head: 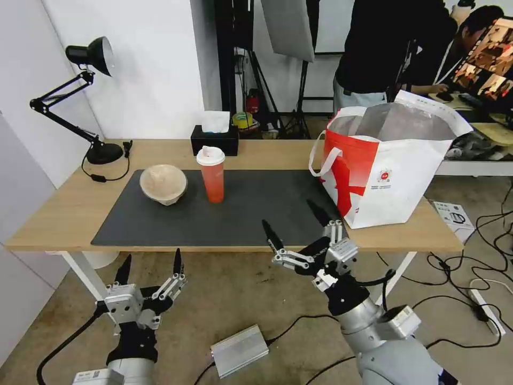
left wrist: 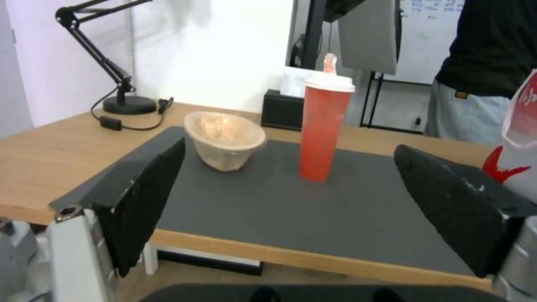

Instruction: Pick up the trash from the table and place it into the takeout bag.

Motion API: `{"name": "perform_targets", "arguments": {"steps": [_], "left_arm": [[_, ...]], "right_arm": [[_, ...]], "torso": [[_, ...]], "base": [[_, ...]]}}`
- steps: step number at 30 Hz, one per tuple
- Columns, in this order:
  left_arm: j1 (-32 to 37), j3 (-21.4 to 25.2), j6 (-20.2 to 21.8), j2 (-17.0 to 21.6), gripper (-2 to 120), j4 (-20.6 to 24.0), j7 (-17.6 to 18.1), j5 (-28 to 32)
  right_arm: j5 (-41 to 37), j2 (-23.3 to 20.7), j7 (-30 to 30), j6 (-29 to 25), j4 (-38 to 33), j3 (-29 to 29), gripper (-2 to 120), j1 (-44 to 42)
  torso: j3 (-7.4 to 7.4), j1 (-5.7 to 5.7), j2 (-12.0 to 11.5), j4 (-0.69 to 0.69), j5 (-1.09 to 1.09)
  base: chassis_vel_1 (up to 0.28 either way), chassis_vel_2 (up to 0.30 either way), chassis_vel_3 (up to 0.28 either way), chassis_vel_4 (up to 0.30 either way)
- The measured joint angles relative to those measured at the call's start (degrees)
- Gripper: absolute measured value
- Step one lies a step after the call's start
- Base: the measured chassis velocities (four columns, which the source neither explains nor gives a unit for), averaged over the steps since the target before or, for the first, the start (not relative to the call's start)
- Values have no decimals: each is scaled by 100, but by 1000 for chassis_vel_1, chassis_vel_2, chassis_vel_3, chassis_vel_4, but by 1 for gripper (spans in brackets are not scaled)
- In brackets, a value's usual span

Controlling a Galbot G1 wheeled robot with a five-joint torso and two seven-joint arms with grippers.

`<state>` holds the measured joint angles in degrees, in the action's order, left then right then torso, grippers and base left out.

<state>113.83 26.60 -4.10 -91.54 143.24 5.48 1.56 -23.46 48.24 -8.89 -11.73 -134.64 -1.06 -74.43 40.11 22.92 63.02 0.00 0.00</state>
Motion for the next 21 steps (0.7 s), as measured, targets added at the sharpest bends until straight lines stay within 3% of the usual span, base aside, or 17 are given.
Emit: {"name": "perform_targets", "arguments": {"steps": [6, 21], "left_arm": [[7, 0, -16, -1, 100, 0, 1, -1], [28, 35, -21, -5, 100, 0, 38, -8]], "right_arm": [[-459, -25, 251, 453, 101, 221, 100, 318], [-636, 124, 237, 1083, 360, 719, 100, 1241]], "torso": [[0, 0, 0, 0, 0], [0, 0, 0, 0, 0]], "base": [[0, 0, 0, 0], [0, 0, 0, 0]]}}
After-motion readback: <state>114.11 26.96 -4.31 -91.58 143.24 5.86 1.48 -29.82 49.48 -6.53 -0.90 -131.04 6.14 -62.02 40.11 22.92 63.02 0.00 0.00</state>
